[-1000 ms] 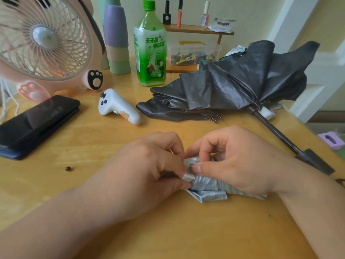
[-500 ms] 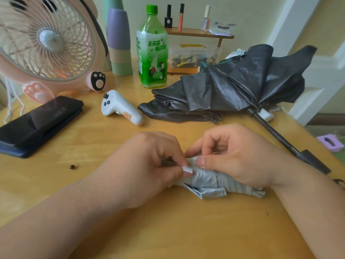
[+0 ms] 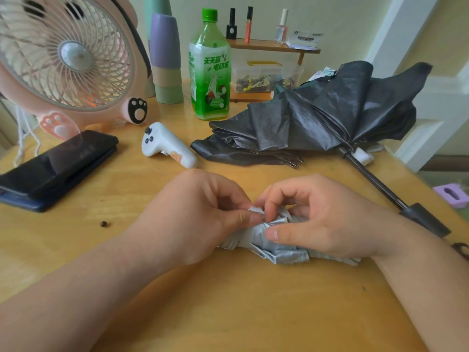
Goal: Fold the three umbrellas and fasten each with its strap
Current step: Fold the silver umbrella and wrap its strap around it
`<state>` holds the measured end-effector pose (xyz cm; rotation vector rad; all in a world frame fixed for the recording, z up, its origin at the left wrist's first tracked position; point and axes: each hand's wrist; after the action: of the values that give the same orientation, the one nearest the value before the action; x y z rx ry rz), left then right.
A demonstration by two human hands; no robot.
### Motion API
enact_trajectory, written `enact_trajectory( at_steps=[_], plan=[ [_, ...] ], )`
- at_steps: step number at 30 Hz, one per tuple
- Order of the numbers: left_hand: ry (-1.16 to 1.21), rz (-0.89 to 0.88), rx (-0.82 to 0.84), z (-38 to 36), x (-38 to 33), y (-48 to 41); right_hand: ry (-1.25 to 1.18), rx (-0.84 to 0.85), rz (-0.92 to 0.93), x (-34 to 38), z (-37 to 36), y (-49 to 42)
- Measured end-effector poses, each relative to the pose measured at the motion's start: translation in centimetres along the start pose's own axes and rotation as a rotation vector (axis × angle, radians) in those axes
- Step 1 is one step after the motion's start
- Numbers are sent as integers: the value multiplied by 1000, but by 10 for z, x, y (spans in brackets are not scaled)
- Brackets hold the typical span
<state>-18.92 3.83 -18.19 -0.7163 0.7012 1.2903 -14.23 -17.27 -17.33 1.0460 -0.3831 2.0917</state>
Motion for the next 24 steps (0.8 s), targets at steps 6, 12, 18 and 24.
enact_trajectory(
  at_steps=[6,12,18,24],
  plan=[
    [-10,72,-25,-3,-2,-4,70,-31,40,-5,-3,-2],
    [-16,190,78,4,-7,-21,99,-35,46,-7,-4,-2],
    [-105,181,170,2,-6,-35,119,-38,53,-7,-6,0],
    [-274,180,102,-3,0,-35,139,-61,72,-10,-7,1]
  ],
)
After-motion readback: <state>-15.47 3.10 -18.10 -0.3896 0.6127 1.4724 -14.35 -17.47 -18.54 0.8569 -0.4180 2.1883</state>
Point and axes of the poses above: each hand's wrist, its own y-axis away from the middle knuckle, its own z-axis out of the back of the hand, x = y × z, and after that the axes turned 2 degrees about x, right-handed
